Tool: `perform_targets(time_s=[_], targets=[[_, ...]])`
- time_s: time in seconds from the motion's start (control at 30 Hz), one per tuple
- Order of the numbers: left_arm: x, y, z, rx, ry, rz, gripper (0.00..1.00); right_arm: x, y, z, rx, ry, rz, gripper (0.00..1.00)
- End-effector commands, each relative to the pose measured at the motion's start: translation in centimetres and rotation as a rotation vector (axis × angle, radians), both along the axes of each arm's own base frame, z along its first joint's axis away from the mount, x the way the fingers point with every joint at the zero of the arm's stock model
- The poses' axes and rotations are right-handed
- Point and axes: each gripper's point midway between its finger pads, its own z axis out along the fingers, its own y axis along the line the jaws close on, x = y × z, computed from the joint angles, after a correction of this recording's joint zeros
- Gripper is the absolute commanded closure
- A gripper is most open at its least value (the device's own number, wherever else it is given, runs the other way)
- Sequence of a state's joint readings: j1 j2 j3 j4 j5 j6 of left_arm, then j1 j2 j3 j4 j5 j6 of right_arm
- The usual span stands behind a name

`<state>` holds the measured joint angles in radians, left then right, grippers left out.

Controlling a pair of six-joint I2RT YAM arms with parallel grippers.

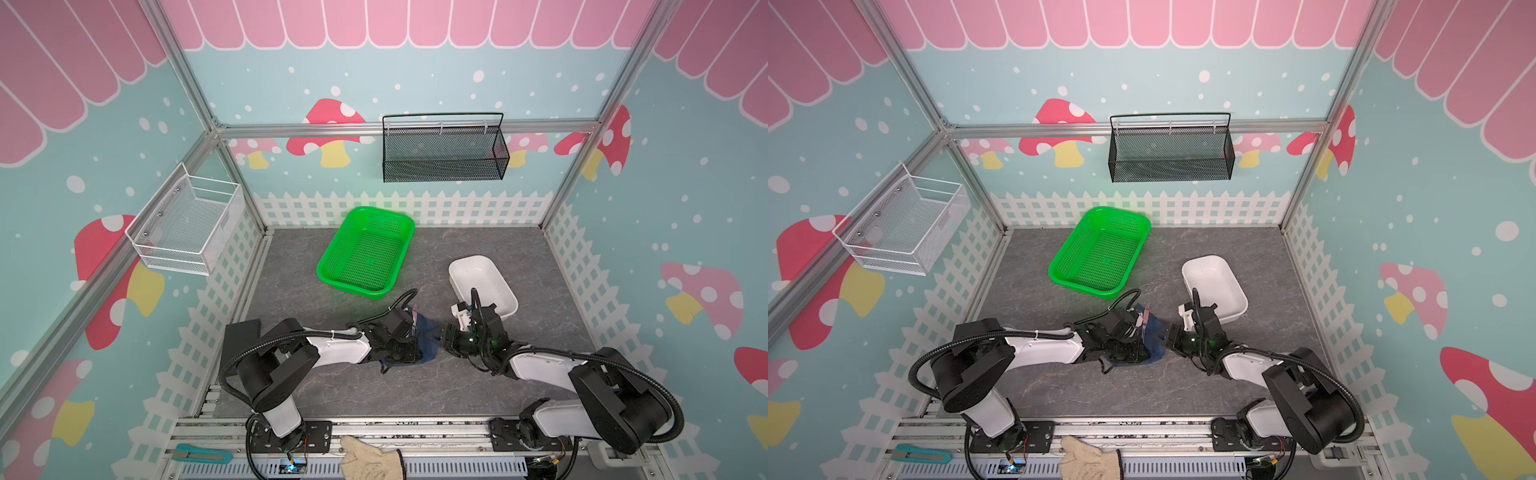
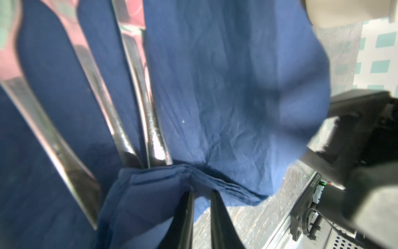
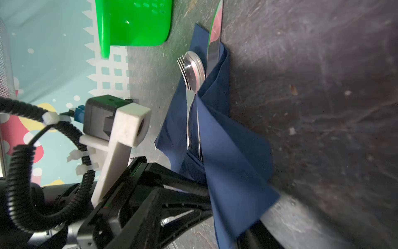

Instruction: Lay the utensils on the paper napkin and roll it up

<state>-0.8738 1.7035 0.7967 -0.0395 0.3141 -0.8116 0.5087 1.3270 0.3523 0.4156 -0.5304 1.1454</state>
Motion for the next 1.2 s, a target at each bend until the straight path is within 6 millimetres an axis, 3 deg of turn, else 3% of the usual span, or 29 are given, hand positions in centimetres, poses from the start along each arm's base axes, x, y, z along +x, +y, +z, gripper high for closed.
perform_targets(time_s=[0.0,0.2,0.53,0.9,1.17], targets=[[0.0,-0.1,0.7,-0.016,-0.015,0.008,0.81,-2.1,-1.5,-2.2,-0.075,0.094,-0.016,0.47],[0.0,-0.2,0.7,-0.018,-0.012,0.008,0.81,-4.3,-1.1,-3.1,-0.058,0.149,0.046,0.47],[0.1,-0.2,0.7,-0.016,-0.014,0.011,0.81,-4.9,-2.9,-4.6,-0.148,0.192,-0.038,0.47],[0.0,-0.2,0.6,-0.018,-0.010,0.010,0.81,-1.9,-1.0,-4.1,-0.075,0.152,-0.065,0.47],[0.1,-0.3,0.6,-0.022,-0.012,0.009,0.81,0.8,-0.3,-0.3,0.069,-0.006,-0.121,0.46]])
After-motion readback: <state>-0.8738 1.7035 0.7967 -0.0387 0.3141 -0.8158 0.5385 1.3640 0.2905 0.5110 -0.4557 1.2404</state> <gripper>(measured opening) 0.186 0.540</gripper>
